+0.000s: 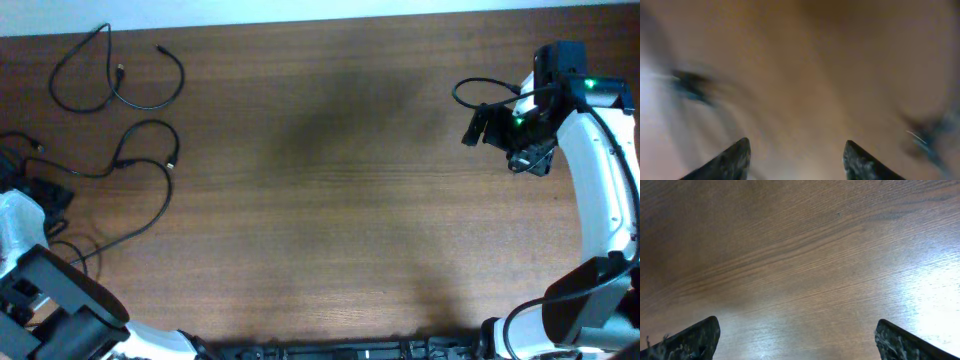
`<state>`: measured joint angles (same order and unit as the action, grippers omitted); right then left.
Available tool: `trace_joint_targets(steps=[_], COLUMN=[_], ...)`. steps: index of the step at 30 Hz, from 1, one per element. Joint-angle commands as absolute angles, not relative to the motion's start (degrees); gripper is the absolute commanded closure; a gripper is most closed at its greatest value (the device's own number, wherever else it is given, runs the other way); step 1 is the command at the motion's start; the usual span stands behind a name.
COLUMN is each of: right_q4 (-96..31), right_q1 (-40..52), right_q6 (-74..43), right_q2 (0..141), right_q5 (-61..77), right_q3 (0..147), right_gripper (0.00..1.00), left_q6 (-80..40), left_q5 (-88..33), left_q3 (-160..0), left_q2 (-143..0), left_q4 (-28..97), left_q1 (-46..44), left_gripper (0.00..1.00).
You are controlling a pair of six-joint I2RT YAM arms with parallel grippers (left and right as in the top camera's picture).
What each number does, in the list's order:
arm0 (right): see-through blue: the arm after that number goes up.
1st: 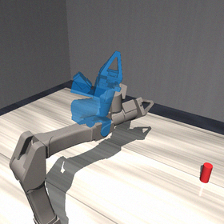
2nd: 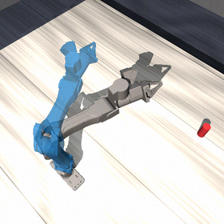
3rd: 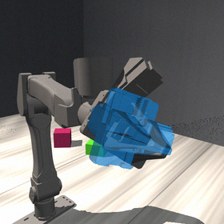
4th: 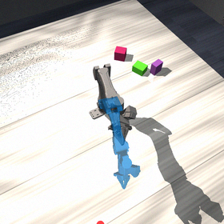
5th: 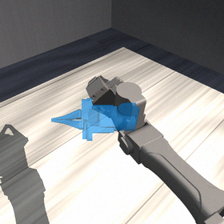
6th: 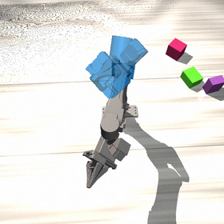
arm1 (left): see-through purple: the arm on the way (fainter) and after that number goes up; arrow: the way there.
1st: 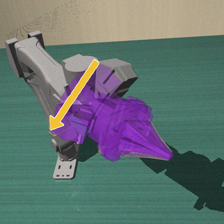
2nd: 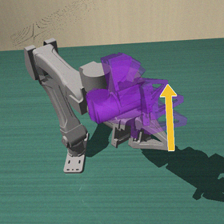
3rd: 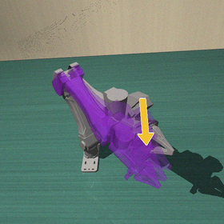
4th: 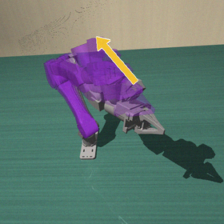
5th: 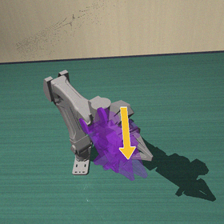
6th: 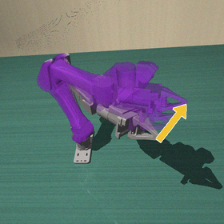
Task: Untangle cables
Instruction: 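Drag the center black cable to the left edge with left gripper, then lower the cable at the lower-left and open the left gripper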
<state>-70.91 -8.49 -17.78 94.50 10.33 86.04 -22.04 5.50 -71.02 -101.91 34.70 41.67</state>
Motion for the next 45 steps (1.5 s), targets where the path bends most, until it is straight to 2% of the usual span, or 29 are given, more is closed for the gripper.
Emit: trace_joint_targets(steps=[1,2,5,7,8,12,17,25,27,28,29,30,38,41,42,45], right_q4=[-70.94,-70.94,-70.94,-70.94,-70.94,-70.94,-70.94,-70.94,-70.94,-70.94,-70.94,-70.94,-70.94,-70.94,-70.94,-70.94], right_q1=[-8.69,-8.69,-8.69,-8.69,-8.69,-8.69,-8.69,-8.69,-8.69,-8.69,-8.69,-8.69,-8.69,-8.69,-8.69,-8.69], right_q6=[-17.39,-17.39,-17.39,-17.39,-17.39,-17.39,-17.39,-17.39,-17.39,-17.39,-17.39,-17.39,-17.39,-17.39,-17.39,-17.39], right_q2=[94.13,94.13,94.13,94.13,94.13,94.13,94.13,94.13,94.13,94.13,94.13,94.13,94.13,94.13,94.13,94.13], right_q5=[9.63,9.63,9.61,9.63,9.61,9.61,9.61,9.61,9.63,9.61,9.61,9.63,9.63,9.61,9.61,9.61], right_q3=[86.48,86.48,86.48,86.48,86.48,86.48,86.48,86.48,86.48,86.48,86.48,86.48,86.48,86.48,86.48,86.48], right_gripper=[0.02,0.02,0.02,0.02,0.02,0.02,0.02,0.02,0.02,0.02,0.02,0.02,0.02,0.02,0.02,0.02], left_q6=[-20.99,-15.64,-14.00,-14.72,-15.20,-18.83,-23.40,-25.69,-25.67,-25.67,-25.69,-25.71,-35.83,-50.15,-54.87,-54.87], left_q5=[-14.66,-14.59,-14.57,-14.59,-14.13,-0.10,6.11,7.40,7.44,7.62,7.62,8.03,9.06,13.93,11.44,4.69], left_q3=[-71.46,-71.44,-71.33,-71.29,-71.29,-71.29,-71.29,-71.29,-71.29,-71.29,-71.31,-71.31,-71.40,-71.42,-71.42,-71.40], left_q2=[-102.43,-102.43,-102.43,-102.85,-104.09,-108.22,-110.26,-115.90,-117.01,-117.01,-116.99,-116.99,-116.11,-110.93,-108.73,-108.09], left_q4=[37.78,39.22,42.44,41.82,40.03,36.69,31.24,26.02,26.50,26.92,27.46,29.02,41.25,47.72,50.00,50.68], left_q1=[38.48,36.25,31.59,28.51,25.47,17.87,16.49,16.56,16.56,16.56,16.56,16.56,16.88,18.87,21.02,26.57], left_gripper=[0.47,0.50,0.49,0.44,0.37,0.34,0.48,0.55,0.68,0.80,0.85,1.00,1.00,1.00,1.00,1.00])
